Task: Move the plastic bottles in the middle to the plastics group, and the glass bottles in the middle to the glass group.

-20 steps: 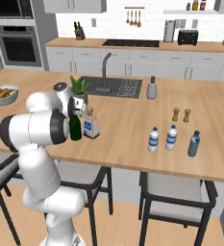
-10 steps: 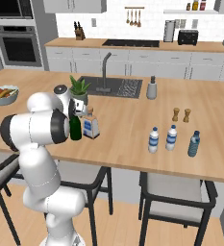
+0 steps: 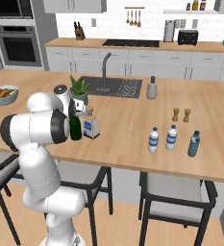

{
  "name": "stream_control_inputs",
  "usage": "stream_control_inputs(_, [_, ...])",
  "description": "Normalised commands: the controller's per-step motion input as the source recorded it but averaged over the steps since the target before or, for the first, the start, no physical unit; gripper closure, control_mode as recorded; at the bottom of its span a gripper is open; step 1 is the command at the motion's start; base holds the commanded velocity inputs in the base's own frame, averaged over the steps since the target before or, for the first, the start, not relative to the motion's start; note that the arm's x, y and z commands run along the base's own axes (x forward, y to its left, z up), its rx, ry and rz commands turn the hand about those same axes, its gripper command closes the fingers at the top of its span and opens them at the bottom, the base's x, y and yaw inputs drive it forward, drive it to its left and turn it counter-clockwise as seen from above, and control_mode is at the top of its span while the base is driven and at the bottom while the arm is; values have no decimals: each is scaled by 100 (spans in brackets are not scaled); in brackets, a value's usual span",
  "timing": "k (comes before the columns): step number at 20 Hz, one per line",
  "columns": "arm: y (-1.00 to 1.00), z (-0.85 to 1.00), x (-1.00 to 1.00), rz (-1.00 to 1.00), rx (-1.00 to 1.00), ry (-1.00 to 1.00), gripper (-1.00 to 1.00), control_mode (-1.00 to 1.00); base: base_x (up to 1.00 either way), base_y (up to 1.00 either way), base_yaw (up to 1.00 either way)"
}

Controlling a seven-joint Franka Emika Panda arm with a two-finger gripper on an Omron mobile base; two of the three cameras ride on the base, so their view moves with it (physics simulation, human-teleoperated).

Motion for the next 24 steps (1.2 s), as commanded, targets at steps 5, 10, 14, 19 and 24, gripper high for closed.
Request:
stream_control_inputs(5, [3, 8, -5, 1, 0, 0, 100, -100, 0, 0, 0])
stream_control_inputs(10, [40, 48, -34, 12, 0, 4, 100, -100, 0, 0, 0])
stream_control_inputs(14, [74, 51, -44, 20, 0, 10, 100, -100, 0, 0, 0])
stream_control_inputs(19, [98, 29, -46, 30, 0, 12, 100, -100, 0, 0, 0])
stream_control_inputs(24, [93, 6, -50, 32, 0, 4, 100, -100, 0, 0, 0])
